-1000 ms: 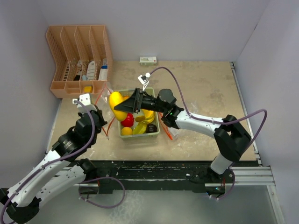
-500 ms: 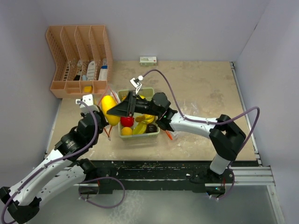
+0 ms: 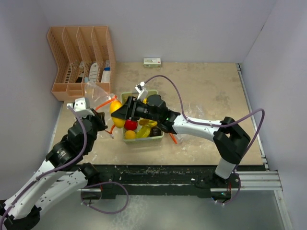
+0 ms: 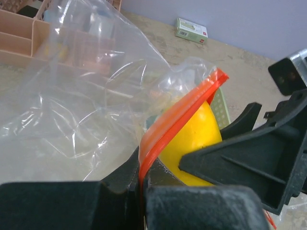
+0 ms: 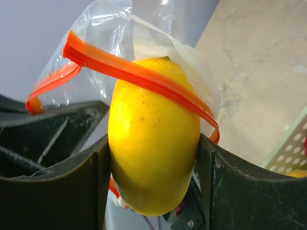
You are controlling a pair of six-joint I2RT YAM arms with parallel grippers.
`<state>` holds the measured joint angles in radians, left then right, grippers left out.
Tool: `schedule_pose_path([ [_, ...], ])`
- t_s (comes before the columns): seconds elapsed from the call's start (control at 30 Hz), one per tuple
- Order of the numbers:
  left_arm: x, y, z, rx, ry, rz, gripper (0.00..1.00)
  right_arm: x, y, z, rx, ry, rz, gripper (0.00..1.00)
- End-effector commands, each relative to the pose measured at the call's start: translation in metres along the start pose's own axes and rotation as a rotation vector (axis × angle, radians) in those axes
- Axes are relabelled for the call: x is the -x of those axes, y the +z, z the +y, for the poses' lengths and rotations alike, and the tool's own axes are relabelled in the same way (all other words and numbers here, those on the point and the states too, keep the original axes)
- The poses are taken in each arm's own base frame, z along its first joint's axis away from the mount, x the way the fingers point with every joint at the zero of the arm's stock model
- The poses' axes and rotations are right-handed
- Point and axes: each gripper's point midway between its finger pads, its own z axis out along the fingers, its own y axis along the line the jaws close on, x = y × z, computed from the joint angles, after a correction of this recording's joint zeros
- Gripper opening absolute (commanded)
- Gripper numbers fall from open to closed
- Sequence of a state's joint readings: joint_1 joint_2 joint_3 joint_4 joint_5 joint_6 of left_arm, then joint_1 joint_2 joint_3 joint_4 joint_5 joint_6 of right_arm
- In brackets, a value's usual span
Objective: Place the food in the zip-top bag and seal the zipper
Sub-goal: Place the fake fruit in the zipper food storage bag.
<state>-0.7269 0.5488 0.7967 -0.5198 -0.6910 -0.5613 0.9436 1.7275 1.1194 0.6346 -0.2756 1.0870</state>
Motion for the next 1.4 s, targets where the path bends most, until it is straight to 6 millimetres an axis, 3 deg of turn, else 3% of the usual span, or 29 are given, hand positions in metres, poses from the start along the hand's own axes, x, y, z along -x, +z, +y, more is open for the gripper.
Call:
schedule_pose_path([
  [0.0, 0.013, 0.000, -0.018, -0.062, -0.043, -0.013, 0.00, 0.034, 0.003, 0.019, -0.107, -0.160, -0.097, 0.36],
  [0.23, -0.006, 0.014, -0.046, -0.143, -0.064, 0.051, 0.00, 0.047, 0.010, 0.023, -0.187, -0.173, -0.143, 0.42],
  [0.33, -0.006, 0.015, -0.056, -0.181, -0.083, 0.056, 0.00, 0.051, 0.012, 0.019, -0.265, -0.177, -0.164, 0.50],
  [0.43, -0.004, 0.015, -0.061, -0.198, -0.093, 0.056, 0.00, 0.052, 0.009, 0.015, -0.356, -0.199, -0.190, 0.65],
  [0.47, -0.003, 0.015, -0.062, -0.201, -0.097, 0.056, 0.00, 0.053, 0.008, 0.012, -0.400, -0.216, -0.194, 0.73],
  [0.53, -0.002, 0.016, -0.065, -0.207, -0.109, 0.053, 0.00, 0.050, 0.007, 0.002, -0.486, -0.254, -0.183, 0.79],
  [0.77, 0.009, 0.013, -0.082, -0.282, -0.178, 0.026, 0.00, 0.034, -0.007, -0.043, -0.688, -0.308, -0.136, 0.87],
  [0.87, 0.006, 0.015, -0.079, -0.264, -0.165, 0.033, 0.00, 0.042, -0.018, -0.042, -0.725, -0.344, -0.167, 0.90],
  [0.93, 0.003, 0.017, -0.074, -0.236, -0.152, 0.040, 0.00, 0.050, -0.030, -0.047, -0.795, -0.373, -0.189, 0.99],
  [1.07, -0.001, 0.016, -0.062, -0.195, -0.131, 0.041, 0.00, 0.048, -0.043, -0.057, -0.873, -0.412, -0.149, 0.99],
  [1.13, 0.000, 0.015, -0.055, -0.168, -0.118, 0.033, 0.00, 0.047, -0.038, -0.048, -0.813, -0.453, -0.112, 1.00],
  [1.23, 0.000, 0.016, -0.041, -0.102, -0.078, 0.033, 0.00, 0.031, -0.019, -0.002, -0.500, -0.562, -0.019, 0.99],
  [1.37, -0.003, 0.016, -0.016, 0.035, -0.008, 0.059, 0.00, 0.018, -0.030, 0.051, -0.227, -0.600, 0.016, 1.00],
])
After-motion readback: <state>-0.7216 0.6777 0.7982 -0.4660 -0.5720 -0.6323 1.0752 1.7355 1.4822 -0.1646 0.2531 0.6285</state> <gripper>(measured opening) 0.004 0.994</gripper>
